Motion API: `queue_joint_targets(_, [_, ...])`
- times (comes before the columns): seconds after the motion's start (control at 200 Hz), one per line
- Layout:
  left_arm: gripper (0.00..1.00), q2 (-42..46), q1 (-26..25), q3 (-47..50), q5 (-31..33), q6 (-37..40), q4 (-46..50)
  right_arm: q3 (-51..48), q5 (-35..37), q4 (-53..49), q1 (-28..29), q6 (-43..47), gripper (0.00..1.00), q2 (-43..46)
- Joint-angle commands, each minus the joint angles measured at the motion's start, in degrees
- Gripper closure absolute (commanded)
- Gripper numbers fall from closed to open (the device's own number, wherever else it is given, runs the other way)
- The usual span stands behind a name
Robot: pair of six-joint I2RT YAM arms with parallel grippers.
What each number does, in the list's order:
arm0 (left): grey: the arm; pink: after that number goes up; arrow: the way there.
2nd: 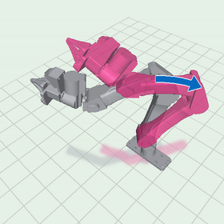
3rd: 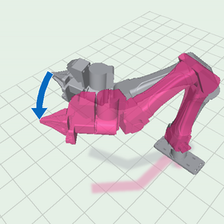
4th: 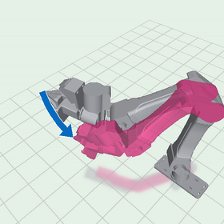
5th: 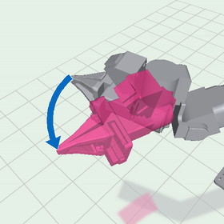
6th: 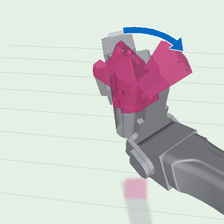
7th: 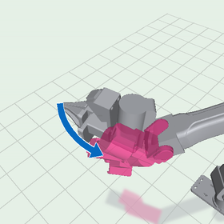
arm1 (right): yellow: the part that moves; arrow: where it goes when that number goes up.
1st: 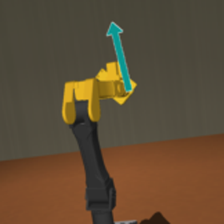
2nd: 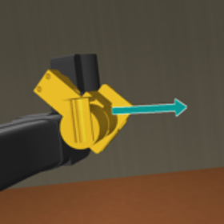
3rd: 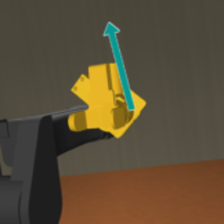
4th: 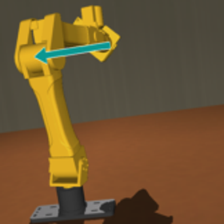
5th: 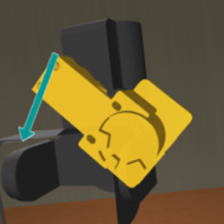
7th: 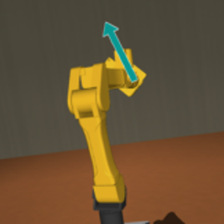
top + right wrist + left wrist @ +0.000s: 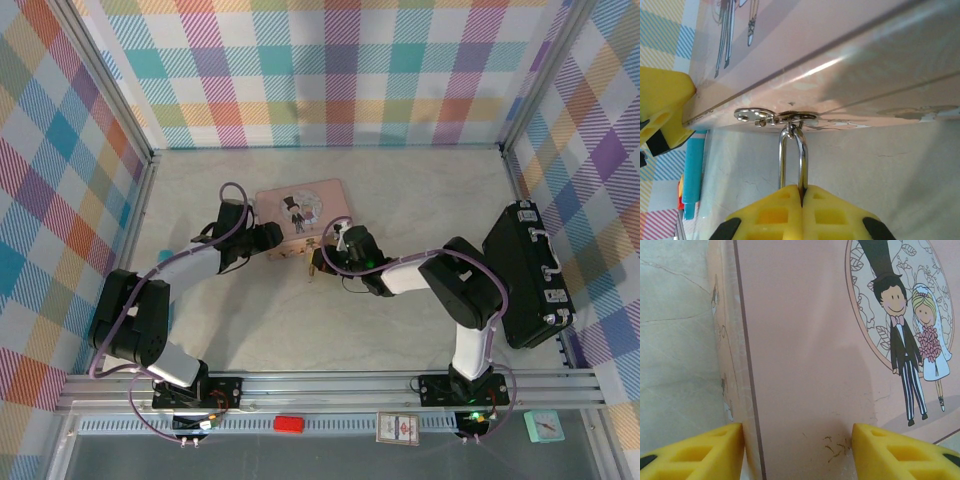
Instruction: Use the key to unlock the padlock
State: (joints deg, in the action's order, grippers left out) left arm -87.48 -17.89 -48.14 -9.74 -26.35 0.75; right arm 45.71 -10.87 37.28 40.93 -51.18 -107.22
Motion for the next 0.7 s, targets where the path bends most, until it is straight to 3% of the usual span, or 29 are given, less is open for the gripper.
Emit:
queue_joint_targets(0.0, [0.44,-0.2,-2.2,1.3,-1.4,-2.6,-1.8,-2.0,2.6,-2.0,-0.4,-5.5,1.0,-0.5])
queue_joint_targets(0.33, [0.45,0.6,-4.3,3.7,0.3,-6.5,-4.0,-8.6,4.9,24.4,-0.8,-14.1,1.0,-4.6])
queue_joint_targets(0.695, [0.45,3.9,-6.1,6.1,3.2,-11.9,-4.6,-9.0,10.3,25.8,-0.8,-21.1,1.0,-4.5])
